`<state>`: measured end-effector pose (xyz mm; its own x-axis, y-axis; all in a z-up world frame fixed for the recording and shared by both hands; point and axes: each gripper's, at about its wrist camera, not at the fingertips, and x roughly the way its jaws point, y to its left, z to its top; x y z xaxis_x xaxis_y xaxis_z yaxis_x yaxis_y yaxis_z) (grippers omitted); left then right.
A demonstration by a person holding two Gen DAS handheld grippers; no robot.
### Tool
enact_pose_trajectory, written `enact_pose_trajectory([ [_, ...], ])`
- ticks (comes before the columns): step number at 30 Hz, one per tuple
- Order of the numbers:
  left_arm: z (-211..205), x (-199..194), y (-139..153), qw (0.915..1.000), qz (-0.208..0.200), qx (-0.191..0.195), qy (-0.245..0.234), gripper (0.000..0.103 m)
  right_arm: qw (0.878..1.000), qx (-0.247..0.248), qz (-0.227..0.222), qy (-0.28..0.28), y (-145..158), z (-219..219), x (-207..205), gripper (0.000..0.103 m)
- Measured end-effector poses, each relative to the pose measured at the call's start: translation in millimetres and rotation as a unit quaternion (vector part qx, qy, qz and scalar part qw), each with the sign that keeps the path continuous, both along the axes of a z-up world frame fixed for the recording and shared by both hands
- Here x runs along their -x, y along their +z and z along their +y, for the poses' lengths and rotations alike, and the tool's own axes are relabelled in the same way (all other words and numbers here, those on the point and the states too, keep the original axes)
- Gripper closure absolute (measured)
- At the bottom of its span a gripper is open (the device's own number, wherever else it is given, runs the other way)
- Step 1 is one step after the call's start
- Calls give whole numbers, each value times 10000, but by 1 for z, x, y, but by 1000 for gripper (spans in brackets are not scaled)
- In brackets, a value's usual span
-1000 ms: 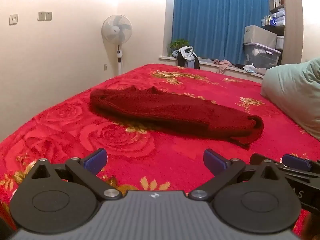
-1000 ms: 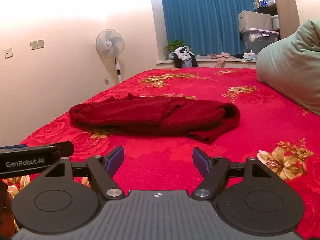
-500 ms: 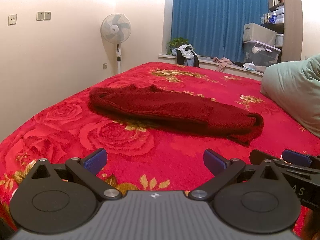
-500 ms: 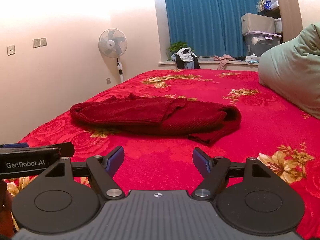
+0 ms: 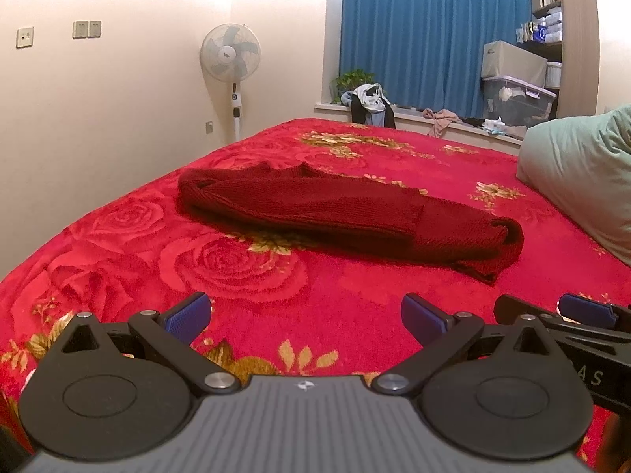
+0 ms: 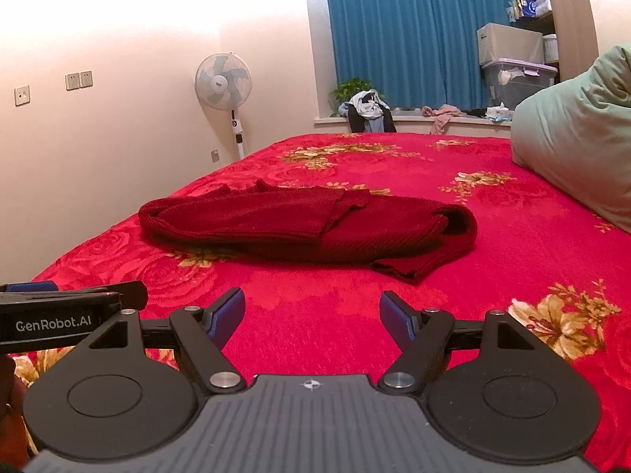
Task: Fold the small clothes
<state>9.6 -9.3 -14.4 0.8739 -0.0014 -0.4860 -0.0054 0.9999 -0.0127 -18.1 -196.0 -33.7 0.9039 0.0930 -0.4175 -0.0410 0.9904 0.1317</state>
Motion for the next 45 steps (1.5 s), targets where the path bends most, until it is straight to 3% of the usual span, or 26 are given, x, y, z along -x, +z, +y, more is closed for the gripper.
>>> enact_pose_trajectory([
  [39, 0, 2, -4, 9999, -80, -63, -32, 1, 9998, -99, 162, 38, -3, -1, -4, 26],
  [41, -2, 6, 0, 9994, -281, -139, -115, 12, 9999, -139, 95, 11, 1, -4, -4, 27],
  [43, -2, 10, 3, 9983, -450, -226, -289, 50, 9997, -165, -131, -95, 10, -10, -1, 29],
  [44, -1, 11, 4, 9978, -504, -225, -371, 59, 9992, -156, -310, -192, 16, -14, 1, 30],
  [45, 2, 11, 4, 9973, -540, -200, -461, 76, 9981, -132, -504, -315, 22, -18, 3, 31],
])
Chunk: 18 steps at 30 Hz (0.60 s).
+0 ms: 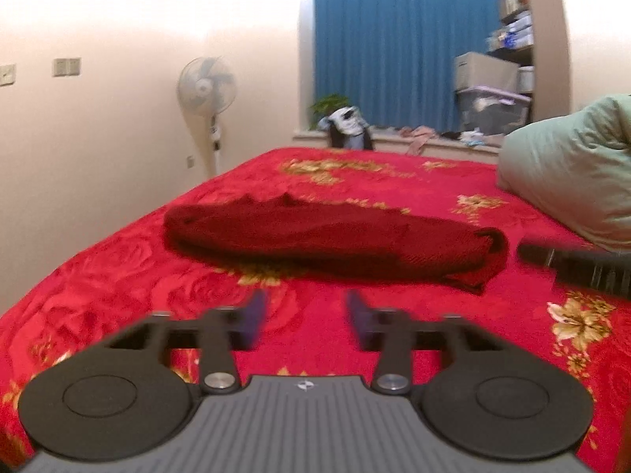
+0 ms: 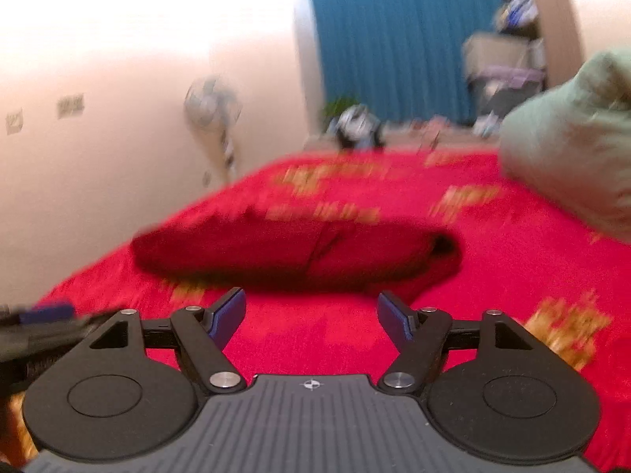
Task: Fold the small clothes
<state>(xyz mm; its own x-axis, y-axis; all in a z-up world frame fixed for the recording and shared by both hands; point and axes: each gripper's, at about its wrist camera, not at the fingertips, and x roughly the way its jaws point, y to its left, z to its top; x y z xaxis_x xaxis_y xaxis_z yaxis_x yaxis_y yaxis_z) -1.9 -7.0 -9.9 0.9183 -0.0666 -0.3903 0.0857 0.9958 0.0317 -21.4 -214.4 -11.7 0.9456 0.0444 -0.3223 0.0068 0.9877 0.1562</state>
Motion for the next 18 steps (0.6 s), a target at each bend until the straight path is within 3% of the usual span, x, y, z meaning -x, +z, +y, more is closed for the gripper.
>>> enact_pose_trajectory([
  [1, 0, 0, 0, 10000, 16, -1, -55, 82, 9998, -3, -158, -141, 6, -7, 1, 34],
  [4, 2, -9, 0, 9994, 319, 152, -18, 83, 9983, -339, -233, -402, 16, -32, -2, 45],
  [8, -9, -30, 10, 9981, 446, 420, 101, 83, 9961, -697, -193, -514, 37, -65, -13, 46],
  [12, -29, -61, 20, 9959, 483, 741, 210, 83, 9982, -32, -506, -334, 71, -82, -29, 43],
  [14, -41, -82, 22, 9945, 495, 844, 365, 83, 9983, 68, -525, -227, 69, -92, -40, 42],
  [16, -47, -105, 19, 9907, 647, 1053, 572, 83, 9982, -183, -435, -359, 54, -107, -48, 42],
  [18, -53, -127, 13, 9865, 815, 1233, 705, 83, 9975, -505, -40, -492, 34, -118, -57, 42],
])
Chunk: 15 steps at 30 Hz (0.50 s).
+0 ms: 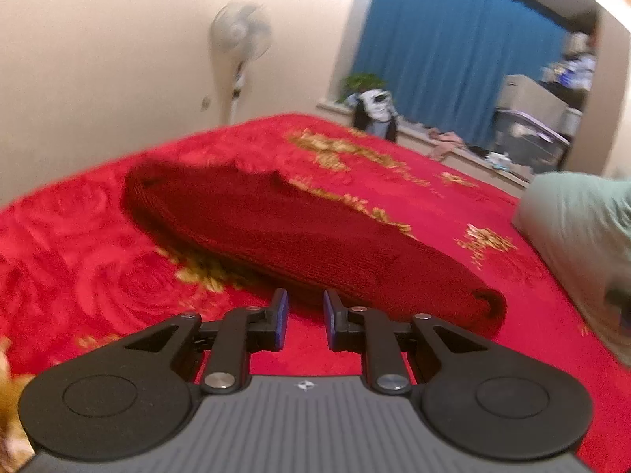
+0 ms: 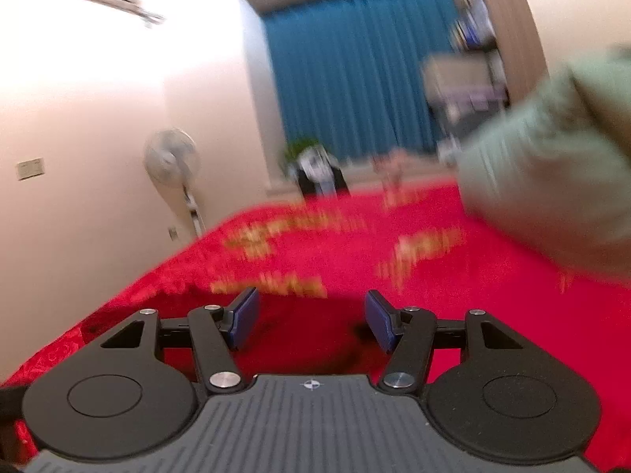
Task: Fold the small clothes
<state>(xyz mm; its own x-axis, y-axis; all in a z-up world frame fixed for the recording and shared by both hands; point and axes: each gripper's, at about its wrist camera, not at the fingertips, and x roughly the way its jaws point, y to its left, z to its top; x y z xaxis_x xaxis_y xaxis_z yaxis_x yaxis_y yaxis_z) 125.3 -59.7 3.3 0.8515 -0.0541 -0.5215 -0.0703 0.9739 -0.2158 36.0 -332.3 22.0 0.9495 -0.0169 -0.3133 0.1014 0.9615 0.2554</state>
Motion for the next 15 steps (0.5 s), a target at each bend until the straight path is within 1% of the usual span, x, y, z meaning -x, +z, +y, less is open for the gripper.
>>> enact_pose_trajectory([
  [1, -3, -14, -4, 9999, 83, 113, 34, 83, 9998, -107, 183, -70, -4, -2, -6, 42],
  [3, -8, -40, -14, 9990, 242, 376, 67, 82, 9993, -366, 89, -74, -6, -9, -12, 42],
  [5, -8, -70, -27, 9953, 458, 843, 142, 79, 9991, -399, 25, -128, -5, -13, -16, 47],
  [6, -8, -85, -34, 9914, 622, 1128, 211, 76, 9992, -385, 6, -142, -6, -16, -16, 49],
  [8, -6, -116, -53, 9790, 1017, 1701, 475, 69, 9992, -385, 18, -142, -7, -19, -20, 52],
  [9, -4, -129, -60, 9745, 1162, 1836, 561, 60, 9991, -401, 6, -143, -7, -21, -22, 52],
  [10, -6, -144, -68, 9696, 1382, 1915, 646, 53, 9990, -421, -7, -155, -8, -24, -23, 52],
  [12, -8, -163, -79, 9615, 1698, 1983, 860, 53, 9988, -453, 2, -197, -8, -25, -27, 51],
  [13, -6, -169, -84, 9574, 1744, 2061, 1025, 53, 9987, -471, 10, -201, -8, -27, -26, 51],
  [14, -4, -173, -84, 9550, 1755, 2118, 1108, 57, 9986, -487, 26, -189, -9, -29, -26, 51],
  [15, -2, -175, -83, 9551, 1752, 2111, 1114, 66, 9986, -496, 43, -172, -11, -30, -27, 51],
])
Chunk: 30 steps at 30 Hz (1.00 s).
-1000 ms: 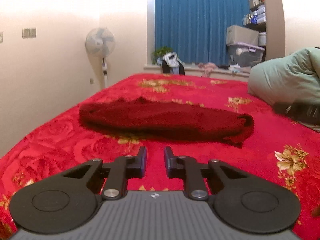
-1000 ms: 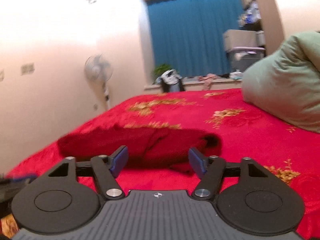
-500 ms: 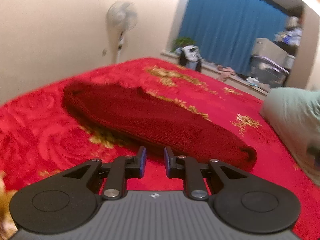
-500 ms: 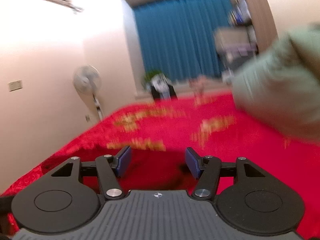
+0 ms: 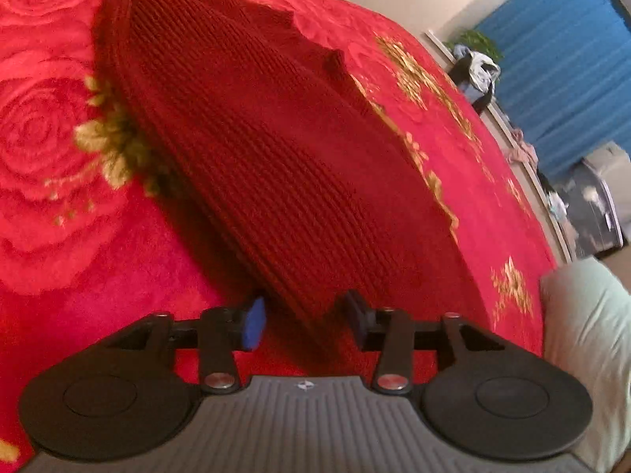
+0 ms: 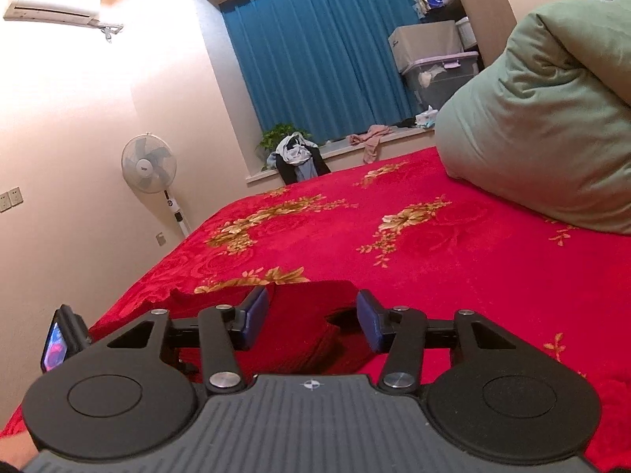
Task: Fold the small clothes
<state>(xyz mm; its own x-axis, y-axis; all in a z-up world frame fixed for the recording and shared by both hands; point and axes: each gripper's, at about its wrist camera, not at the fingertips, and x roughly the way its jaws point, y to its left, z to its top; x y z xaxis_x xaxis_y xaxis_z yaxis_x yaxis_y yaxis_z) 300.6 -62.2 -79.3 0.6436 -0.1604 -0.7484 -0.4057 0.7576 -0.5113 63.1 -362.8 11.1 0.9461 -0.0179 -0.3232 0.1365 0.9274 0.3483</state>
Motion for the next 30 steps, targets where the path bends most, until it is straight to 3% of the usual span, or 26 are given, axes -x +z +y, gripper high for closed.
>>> enact_pose_trajectory([
  [2, 2, 0, 7, 9994, -25, -221, -270, 80, 10000, 28, 64, -2, -2, 0, -1, 51],
  [3, 2, 5, 13, 9981, -90, -378, -481, 93, 9999, 43, 95, 5, -4, 0, -3, 51],
  [9, 55, 87, 61, 9751, -778, -1230, -1675, 95, 9998, 88, 196, 27, -6, 4, -5, 52],
  [11, 90, 128, 65, 9628, -857, -1574, -2024, 96, 9997, 130, 224, 27, -6, 7, -5, 52],
  [15, 174, 193, 56, 9322, -645, -2579, -2458, 96, 9993, 116, 346, 103, -12, 11, -4, 51],
  [17, 211, 201, 43, 9249, -169, -2741, -2630, 95, 9986, 85, 469, 213, -17, 15, -6, 51],
  [19, 240, 197, 27, 9291, 373, -2416, -2775, 93, 9966, -98, 697, 419, -27, 19, -12, 49],
  [21, 259, 195, 23, 9369, 216, -2409, -2524, 93, 9938, -370, 899, 536, -38, 21, -18, 46],
  [23, 275, 191, 18, 9532, 183, -2007, -2252, 88, 9908, -459, 1117, 604, -51, 25, -24, 45],
  [24, 277, 186, 18, 9592, 166, -1786, -2185, 80, 9895, -463, 1219, 616, -58, 28, -26, 45],
  [25, 281, 183, 19, 9638, 129, -1609, -2123, 63, 9881, -472, 1315, 637, -64, 31, -28, 44],
  [27, 277, 176, 19, 9640, 145, -1666, -2066, 48, 9855, -518, 1477, 659, -76, 33, -35, 44],
  [30, 267, 169, 11, 9599, 549, -1639, -2205, 48, 9829, -664, 1593, 646, -91, 34, -47, 44],
])
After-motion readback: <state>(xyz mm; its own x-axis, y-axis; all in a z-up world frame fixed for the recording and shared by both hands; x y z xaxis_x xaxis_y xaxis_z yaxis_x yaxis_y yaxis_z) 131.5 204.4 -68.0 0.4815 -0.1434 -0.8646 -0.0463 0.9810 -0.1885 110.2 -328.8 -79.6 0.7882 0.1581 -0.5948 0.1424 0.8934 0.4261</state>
